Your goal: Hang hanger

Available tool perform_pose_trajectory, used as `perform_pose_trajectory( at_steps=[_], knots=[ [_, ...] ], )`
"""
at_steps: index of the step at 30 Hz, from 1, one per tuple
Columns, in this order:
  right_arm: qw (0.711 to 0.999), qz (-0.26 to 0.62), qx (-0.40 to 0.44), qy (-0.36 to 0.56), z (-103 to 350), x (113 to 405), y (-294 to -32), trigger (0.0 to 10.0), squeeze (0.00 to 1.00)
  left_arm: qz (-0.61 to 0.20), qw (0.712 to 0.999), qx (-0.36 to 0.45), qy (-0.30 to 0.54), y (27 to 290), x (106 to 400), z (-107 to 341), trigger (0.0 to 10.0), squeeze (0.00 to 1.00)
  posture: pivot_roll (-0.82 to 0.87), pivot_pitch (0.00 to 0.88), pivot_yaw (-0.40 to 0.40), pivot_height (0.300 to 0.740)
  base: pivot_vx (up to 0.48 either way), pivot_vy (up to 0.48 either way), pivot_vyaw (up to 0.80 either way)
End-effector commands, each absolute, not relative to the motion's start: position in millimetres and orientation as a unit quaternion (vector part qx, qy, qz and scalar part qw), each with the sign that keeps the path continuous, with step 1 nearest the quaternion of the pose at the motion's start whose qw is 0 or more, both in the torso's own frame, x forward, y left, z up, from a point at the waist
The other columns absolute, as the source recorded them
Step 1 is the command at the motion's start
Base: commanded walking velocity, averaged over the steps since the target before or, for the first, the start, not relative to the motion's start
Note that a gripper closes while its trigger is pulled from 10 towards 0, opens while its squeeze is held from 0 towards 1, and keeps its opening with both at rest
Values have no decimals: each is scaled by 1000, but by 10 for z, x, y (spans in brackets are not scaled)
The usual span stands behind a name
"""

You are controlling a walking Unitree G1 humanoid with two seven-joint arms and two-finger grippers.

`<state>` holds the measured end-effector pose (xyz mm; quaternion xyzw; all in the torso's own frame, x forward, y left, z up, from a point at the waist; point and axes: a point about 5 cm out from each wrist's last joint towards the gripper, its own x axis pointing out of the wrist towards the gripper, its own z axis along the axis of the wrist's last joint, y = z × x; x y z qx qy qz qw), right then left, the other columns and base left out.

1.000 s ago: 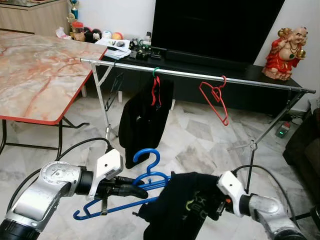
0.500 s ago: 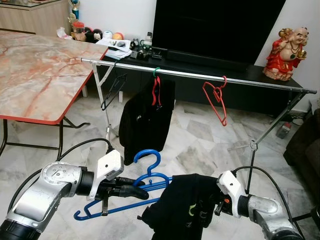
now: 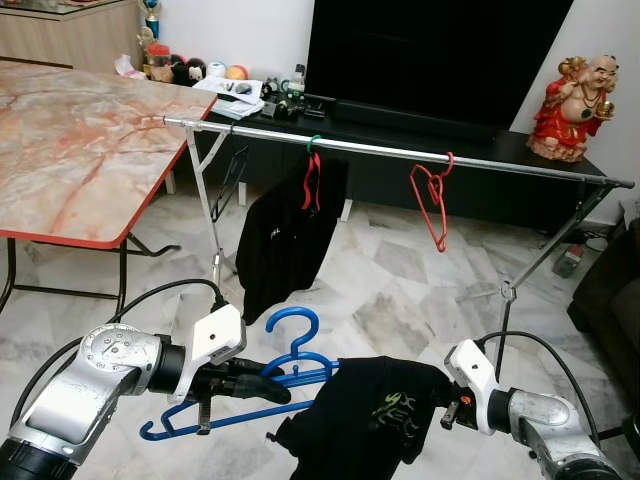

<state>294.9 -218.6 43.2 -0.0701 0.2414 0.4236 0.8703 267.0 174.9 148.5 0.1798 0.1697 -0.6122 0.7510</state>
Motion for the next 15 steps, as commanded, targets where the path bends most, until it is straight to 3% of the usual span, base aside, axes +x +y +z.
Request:
perform_pose_trajectory(
  at_steps=[1, 15],
  knots=[
    [879, 413, -71, 227, 519, 2983, -2269, 0, 0, -613, 745, 198, 174, 1738, 2664, 1456, 0, 0, 99, 3, -149, 740, 0, 0, 0],
    [873, 430, -73, 216, 632, 3041, -2251, 0, 0, -530, 737, 308, 286, 2051, 2675, 919, 0, 0, 94, 8, -149, 740, 0, 0, 0]
  ],
)
